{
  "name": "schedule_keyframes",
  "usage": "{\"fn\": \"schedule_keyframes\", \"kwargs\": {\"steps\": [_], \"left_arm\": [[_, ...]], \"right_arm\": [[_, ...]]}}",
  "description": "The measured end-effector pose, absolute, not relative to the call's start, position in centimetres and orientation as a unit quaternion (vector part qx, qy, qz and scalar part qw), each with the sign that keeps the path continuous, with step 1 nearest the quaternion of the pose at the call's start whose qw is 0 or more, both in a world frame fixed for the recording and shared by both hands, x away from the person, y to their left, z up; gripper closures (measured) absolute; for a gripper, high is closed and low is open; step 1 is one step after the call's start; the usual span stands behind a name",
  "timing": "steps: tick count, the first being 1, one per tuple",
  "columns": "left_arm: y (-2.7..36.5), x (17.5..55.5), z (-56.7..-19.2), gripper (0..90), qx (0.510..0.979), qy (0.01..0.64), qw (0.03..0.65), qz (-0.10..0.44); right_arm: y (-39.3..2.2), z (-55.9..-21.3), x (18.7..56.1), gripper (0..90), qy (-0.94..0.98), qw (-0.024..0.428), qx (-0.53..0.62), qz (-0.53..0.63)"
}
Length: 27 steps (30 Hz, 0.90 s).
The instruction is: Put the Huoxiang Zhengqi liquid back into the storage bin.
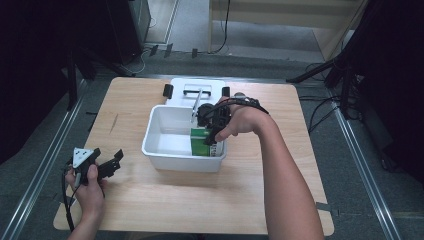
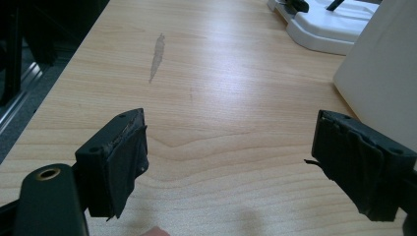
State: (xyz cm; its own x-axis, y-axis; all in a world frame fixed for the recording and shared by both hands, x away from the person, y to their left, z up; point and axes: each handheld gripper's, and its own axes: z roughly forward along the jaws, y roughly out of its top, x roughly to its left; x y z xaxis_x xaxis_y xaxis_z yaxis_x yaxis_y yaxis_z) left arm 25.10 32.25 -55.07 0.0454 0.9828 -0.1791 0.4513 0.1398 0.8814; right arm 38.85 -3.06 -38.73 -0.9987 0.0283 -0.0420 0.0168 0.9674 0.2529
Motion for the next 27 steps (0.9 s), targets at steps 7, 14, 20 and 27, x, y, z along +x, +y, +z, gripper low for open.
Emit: {"fn": "schedule_keyframes", "kwargs": {"steps": [7, 14, 20, 27], "left_arm": [[32.2, 25.1, -55.1, 14.8, 0.580, 0.619, 0.433, 0.307], [32.2, 25.1, -55.1, 14.8, 0.580, 0.619, 0.432, 0.307], [32.2, 25.1, -55.1, 14.8, 0.579, 0.619, 0.433, 0.307], [32.2, 25.1, -55.1, 14.8, 0.579, 0.619, 0.432, 0.308]], "right_arm": [[-2.8, -38.6, 38.5, 35.3, 0.991, 0.024, 0.017, 0.128], [-2.8, -37.8, 38.8, 18.7, 0.982, 0.039, 0.093, 0.160], [-3.3, -37.2, 38.9, 12.5, 0.966, 0.048, 0.137, 0.213], [-5.1, -36.6, 39.0, 0.0, 0.936, 0.077, 0.195, 0.284]]}}
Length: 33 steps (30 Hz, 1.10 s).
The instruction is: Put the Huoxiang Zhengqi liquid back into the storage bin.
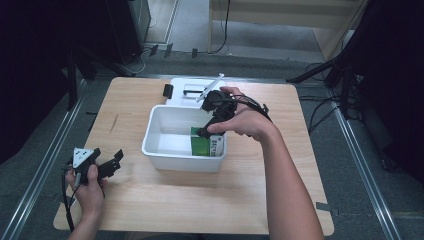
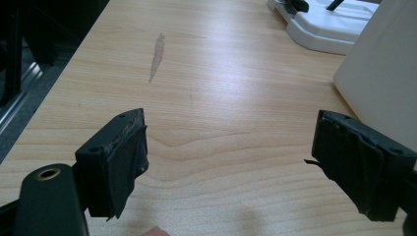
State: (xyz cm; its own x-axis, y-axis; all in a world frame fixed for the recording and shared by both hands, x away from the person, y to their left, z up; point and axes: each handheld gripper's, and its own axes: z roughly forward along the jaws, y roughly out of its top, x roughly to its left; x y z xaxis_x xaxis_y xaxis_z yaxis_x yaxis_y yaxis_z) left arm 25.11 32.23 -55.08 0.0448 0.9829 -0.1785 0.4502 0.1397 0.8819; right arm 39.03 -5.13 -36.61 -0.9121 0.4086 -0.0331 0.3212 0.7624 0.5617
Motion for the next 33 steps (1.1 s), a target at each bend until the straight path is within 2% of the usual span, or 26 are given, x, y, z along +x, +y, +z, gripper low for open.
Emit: {"fn": "schedule_keyframes", "kwargs": {"steps": [3, 7, 21, 33], "left_arm": [[32.2, 25.1, -55.1, 14.8, 0.580, 0.618, 0.432, 0.309], [32.2, 25.1, -55.1, 14.8, 0.580, 0.619, 0.431, 0.309], [32.2, 25.1, -55.1, 14.8, 0.580, 0.619, 0.429, 0.309], [32.2, 25.1, -55.1, 14.8, 0.579, 0.619, 0.430, 0.309]], "right_arm": [[-5.9, -36.5, 39.0, 0.0, 0.923, 0.088, 0.211, 0.308], [-7.7, -36.5, 38.8, 0.0, 0.892, 0.142, 0.274, 0.331], [-12.9, -38.4, 37.3, 0.0, 0.818, 0.206, 0.365, 0.393], [-15.5, -39.6, 35.2, 0.0, 0.779, 0.257, 0.407, 0.401]]}}
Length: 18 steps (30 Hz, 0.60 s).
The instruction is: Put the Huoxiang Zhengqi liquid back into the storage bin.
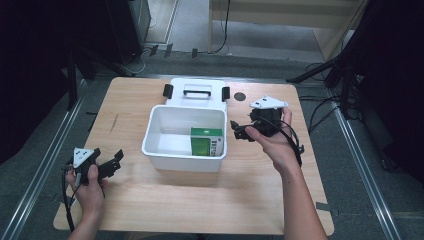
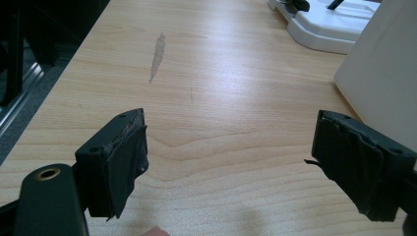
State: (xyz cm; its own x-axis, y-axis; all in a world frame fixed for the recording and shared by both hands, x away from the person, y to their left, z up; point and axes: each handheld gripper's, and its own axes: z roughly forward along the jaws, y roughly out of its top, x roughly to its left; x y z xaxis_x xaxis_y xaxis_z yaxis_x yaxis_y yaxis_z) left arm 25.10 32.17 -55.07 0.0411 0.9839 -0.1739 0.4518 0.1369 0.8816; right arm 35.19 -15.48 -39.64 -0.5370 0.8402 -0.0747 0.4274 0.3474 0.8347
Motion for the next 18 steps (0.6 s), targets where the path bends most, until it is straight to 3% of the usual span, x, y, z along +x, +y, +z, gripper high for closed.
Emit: {"fn": "schedule_keyframes", "kwargs": {"steps": [18], "left_arm": [[32.1, 25.1, -55.1, 14.8, 0.582, 0.618, 0.427, 0.311]], "right_arm": [[-21.4, -43.8, 30.9, 0.0, 0.730, 0.291, 0.460, 0.413]]}}
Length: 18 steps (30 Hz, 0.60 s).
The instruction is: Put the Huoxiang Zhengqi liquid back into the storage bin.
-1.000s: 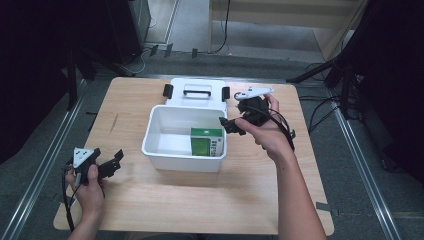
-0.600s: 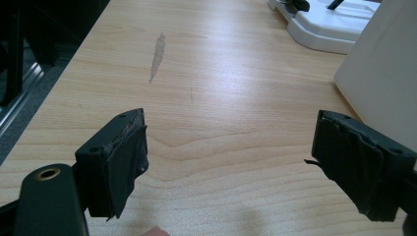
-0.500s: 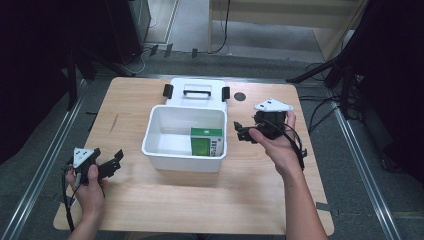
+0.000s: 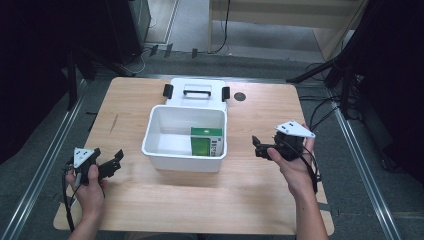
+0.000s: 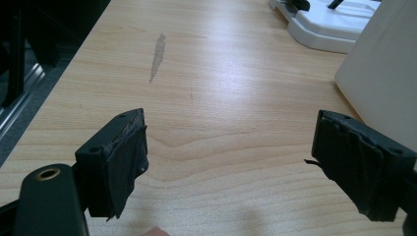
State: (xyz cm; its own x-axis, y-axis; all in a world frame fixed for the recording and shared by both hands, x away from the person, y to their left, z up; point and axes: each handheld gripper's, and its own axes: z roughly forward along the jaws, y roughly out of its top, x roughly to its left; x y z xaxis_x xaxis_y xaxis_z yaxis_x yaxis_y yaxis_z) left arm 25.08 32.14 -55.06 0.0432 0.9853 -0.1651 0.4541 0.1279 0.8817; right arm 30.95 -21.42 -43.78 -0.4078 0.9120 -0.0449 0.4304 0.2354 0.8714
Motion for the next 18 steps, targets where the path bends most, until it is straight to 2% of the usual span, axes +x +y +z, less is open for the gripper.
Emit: {"fn": "schedule_keyframes", "kwargs": {"steps": [18], "left_arm": [[32.0, 25.1, -55.1, 14.7, 0.583, 0.618, 0.425, 0.313]], "right_arm": [[-29.5, -49.5, 25.7, 0.0, 0.693, 0.316, 0.507, 0.404]]}}
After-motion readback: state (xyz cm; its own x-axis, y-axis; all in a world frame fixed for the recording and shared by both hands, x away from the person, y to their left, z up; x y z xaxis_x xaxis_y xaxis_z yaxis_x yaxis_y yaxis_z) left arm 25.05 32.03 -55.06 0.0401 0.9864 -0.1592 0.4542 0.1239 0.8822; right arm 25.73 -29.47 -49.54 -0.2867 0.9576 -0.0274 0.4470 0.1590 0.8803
